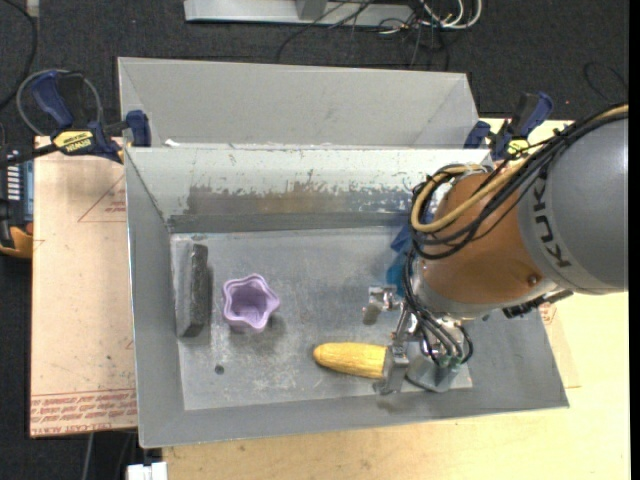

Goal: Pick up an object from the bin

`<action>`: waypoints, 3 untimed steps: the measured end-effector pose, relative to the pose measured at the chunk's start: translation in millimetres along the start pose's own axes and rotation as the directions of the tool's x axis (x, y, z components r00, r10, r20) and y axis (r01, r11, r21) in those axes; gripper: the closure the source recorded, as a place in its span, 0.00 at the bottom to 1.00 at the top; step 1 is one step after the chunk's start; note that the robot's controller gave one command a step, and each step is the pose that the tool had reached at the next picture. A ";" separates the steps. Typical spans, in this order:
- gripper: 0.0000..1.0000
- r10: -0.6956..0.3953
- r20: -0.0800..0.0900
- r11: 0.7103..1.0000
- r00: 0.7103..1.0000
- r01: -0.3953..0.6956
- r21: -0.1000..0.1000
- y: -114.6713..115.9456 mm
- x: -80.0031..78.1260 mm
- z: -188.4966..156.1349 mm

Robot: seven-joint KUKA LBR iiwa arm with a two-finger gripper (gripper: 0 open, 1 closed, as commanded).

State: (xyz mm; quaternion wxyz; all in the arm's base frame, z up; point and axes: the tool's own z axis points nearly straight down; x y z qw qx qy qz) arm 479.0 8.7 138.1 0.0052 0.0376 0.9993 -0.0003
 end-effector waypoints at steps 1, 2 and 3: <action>0.00 0.008 -0.008 1.000 1.000 -0.008 -0.002 11.4 -5.7 17.9; 0.00 0.051 0.006 0.999 0.999 -0.051 -0.003 15.6 -7.5 67.7; 1.00 0.106 0.001 0.994 0.994 -0.106 -0.004 13.9 -5.7 68.0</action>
Offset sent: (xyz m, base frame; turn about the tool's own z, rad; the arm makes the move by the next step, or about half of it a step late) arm 0.0072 0.0144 -0.0681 0.0517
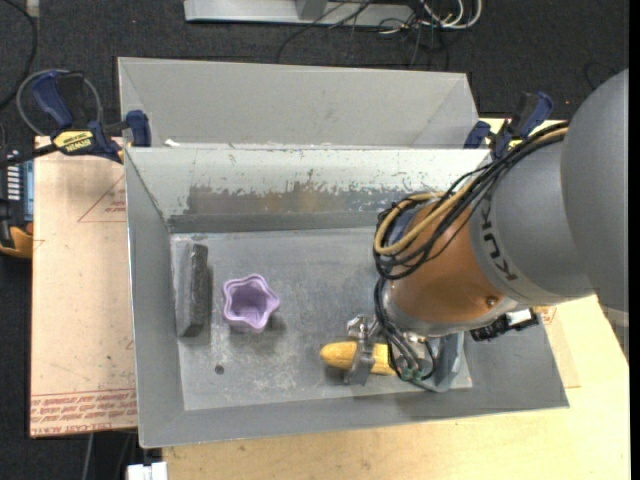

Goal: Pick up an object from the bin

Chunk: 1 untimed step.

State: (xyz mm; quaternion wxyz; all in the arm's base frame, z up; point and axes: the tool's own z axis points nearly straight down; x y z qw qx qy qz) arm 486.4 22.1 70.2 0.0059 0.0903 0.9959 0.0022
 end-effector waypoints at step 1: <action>1.00 0.009 0.000 1.000 1.000 -0.009 0.000 -0.3 0.1 0.1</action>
Offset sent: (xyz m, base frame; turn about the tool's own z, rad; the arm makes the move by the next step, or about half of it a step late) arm 0.0000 -0.0002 0.0048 0.0074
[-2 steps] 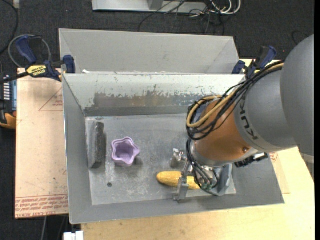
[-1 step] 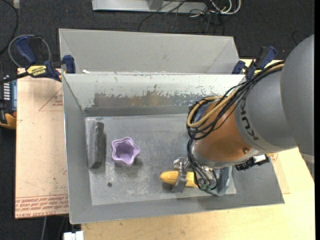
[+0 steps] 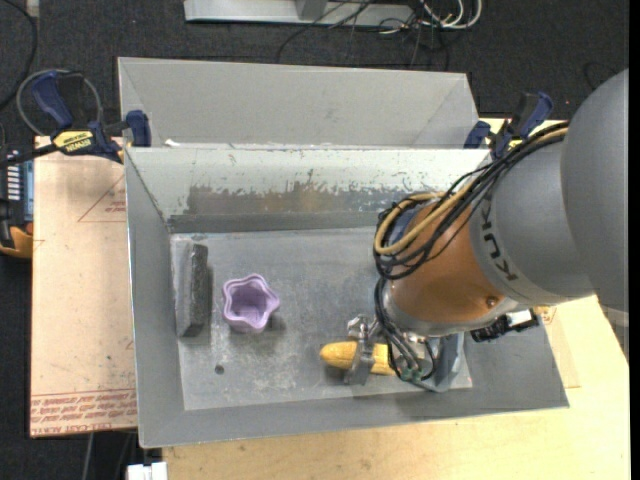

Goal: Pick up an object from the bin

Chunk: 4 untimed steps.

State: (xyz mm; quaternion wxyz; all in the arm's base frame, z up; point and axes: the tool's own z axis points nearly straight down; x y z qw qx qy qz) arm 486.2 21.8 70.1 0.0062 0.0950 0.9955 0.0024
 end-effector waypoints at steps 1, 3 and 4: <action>1.00 0.000 0.000 1.000 1.000 0.000 0.000 0.1 0.0 -1.3; 1.00 -0.002 -0.004 1.000 1.000 0.002 -0.001 0.3 0.3 -33.8; 1.00 -0.003 -0.006 1.000 1.000 0.003 -0.001 0.4 0.6 -55.1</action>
Offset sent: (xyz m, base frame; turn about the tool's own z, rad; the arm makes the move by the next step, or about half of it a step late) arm 0.0001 -0.0002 0.0391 0.0007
